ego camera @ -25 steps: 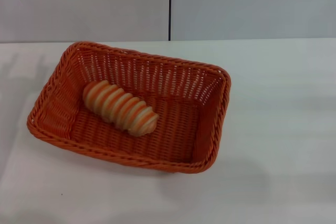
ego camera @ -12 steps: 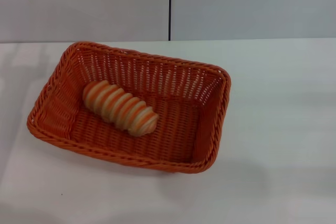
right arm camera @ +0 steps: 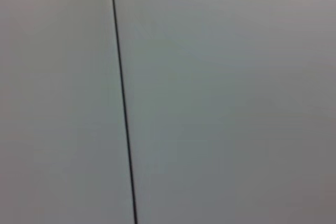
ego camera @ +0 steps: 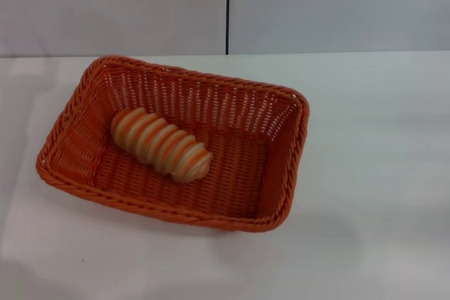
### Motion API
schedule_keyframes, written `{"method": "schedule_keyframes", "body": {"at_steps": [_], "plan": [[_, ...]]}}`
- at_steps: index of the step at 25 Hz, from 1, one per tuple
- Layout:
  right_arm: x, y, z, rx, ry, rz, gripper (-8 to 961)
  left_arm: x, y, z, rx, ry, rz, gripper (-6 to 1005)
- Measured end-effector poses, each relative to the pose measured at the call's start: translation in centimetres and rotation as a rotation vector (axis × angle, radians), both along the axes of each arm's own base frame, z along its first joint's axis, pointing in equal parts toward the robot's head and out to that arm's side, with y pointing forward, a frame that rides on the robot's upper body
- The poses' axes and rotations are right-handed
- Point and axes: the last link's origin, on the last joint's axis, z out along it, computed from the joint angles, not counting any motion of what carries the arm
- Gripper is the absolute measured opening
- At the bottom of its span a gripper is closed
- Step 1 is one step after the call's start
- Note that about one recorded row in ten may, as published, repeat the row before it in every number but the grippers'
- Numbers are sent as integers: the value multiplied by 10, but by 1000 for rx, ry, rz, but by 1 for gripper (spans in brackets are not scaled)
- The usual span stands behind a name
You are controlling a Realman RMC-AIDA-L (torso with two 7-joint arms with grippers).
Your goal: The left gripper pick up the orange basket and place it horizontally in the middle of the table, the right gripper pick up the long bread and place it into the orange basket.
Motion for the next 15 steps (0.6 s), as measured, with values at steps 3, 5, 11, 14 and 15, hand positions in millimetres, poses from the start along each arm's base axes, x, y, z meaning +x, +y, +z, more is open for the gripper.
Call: {"method": "schedule_keyframes", "body": {"at_steps": [3,5,11,14,15], "plan": [[3,6,3,21,18,-39,813,4,9,3,11,14,1,648],[4,9,5,36,21,-56,813,5,11,4,13,14,-1,648],[4,11,6,51,28,-62,813,7,17,5,18,5,7,648],[5,10,7,56,30,-66,813,9,19,5,17,3,4,648],[5,10,7,56,31,-66,813,9,20,5,17,3,3,648]]}}
